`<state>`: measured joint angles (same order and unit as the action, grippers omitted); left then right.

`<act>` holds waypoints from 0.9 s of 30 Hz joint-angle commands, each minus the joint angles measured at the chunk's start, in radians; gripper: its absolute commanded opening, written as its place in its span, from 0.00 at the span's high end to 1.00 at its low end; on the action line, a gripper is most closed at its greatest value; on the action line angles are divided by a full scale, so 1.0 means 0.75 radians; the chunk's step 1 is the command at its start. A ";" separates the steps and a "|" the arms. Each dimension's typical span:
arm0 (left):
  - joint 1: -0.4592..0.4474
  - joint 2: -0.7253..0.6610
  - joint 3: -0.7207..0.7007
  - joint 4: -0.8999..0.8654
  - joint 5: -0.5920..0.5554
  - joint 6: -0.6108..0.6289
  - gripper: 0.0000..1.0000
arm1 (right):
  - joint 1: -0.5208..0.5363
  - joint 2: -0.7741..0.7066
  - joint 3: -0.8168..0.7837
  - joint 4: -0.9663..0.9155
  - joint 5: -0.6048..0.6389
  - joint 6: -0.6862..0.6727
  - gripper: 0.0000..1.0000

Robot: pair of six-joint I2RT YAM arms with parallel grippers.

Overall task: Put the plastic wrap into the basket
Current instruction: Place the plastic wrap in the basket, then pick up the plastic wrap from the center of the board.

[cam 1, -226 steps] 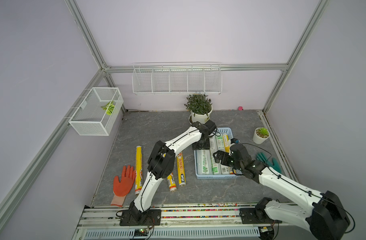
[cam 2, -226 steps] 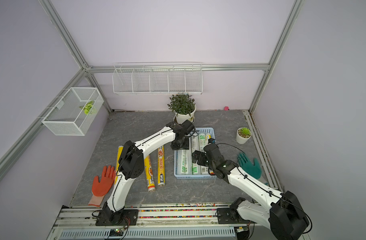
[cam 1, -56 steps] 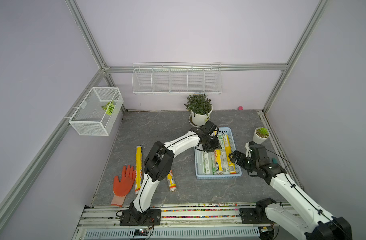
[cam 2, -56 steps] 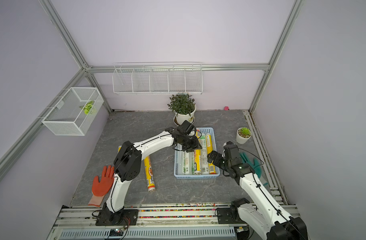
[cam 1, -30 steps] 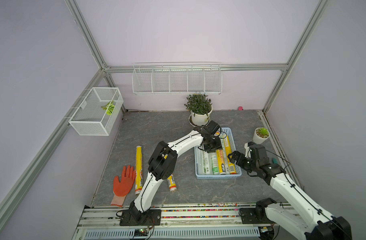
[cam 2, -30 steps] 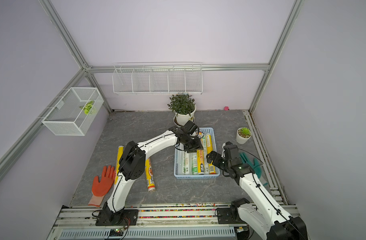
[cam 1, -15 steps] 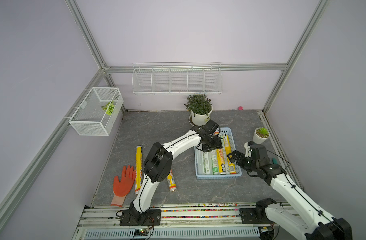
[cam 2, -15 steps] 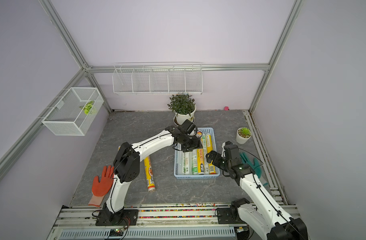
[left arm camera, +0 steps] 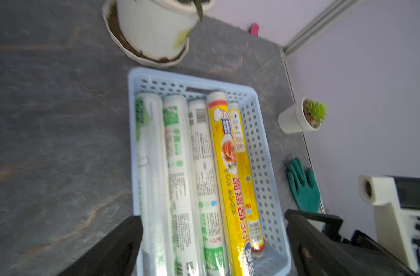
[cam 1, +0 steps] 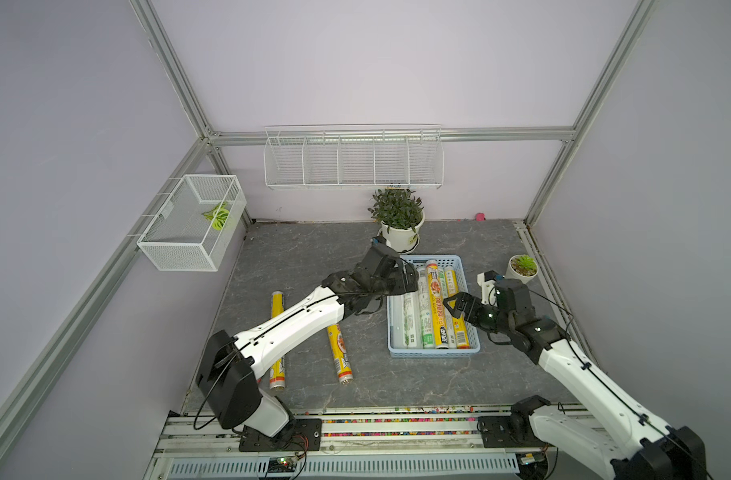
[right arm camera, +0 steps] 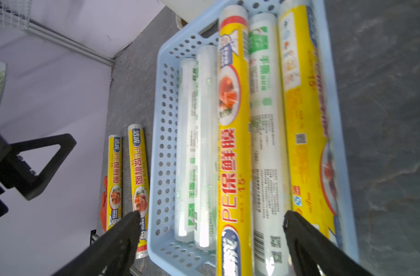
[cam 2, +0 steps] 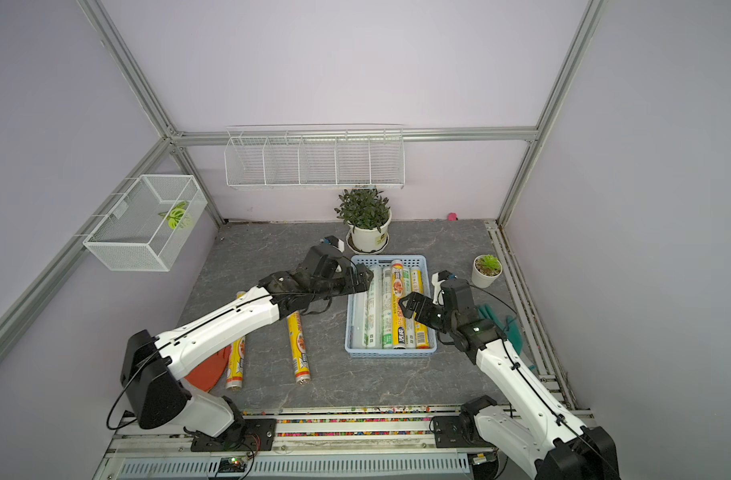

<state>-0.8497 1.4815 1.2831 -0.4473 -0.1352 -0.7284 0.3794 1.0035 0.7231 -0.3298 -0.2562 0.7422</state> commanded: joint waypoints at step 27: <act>0.640 -0.373 -0.729 -0.129 0.286 0.010 0.09 | 0.754 0.956 0.861 -0.215 0.280 -0.226 0.02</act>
<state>-0.3786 1.1736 0.7200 -0.5049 0.0040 -0.7528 0.9276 1.6928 1.3273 -0.4240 -0.0799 0.5968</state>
